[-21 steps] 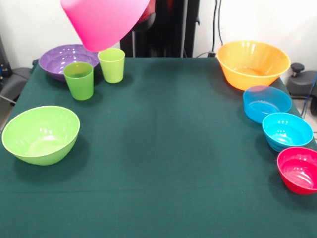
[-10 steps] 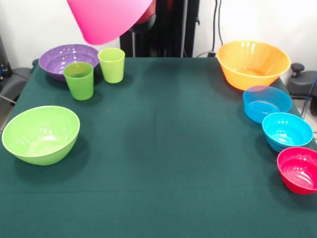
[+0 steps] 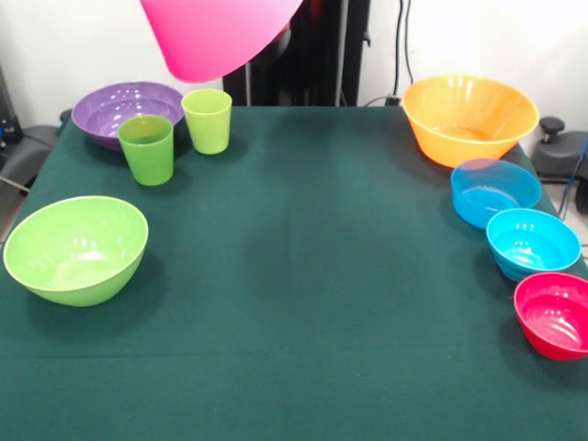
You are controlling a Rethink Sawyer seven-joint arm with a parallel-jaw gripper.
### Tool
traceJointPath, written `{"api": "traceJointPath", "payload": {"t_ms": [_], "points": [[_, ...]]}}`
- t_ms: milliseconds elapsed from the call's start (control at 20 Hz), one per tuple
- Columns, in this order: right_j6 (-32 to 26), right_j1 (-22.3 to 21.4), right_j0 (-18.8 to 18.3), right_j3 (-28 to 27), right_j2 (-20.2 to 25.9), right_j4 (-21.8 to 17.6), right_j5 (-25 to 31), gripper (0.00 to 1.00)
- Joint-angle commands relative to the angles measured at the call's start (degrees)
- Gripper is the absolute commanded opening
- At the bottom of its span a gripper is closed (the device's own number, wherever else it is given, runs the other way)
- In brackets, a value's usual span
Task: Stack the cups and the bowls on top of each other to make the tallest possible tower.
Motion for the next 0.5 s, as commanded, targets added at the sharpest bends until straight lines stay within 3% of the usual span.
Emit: {"api": "traceJointPath", "payload": {"t_ms": [50,500], "points": [[-18.90,-0.63,-0.16,-9.20,11.02,3.35,-4.39,0.00],[-19.92,-1.90,-0.65,-9.89,13.48,5.98,-9.83,0.00]]}}
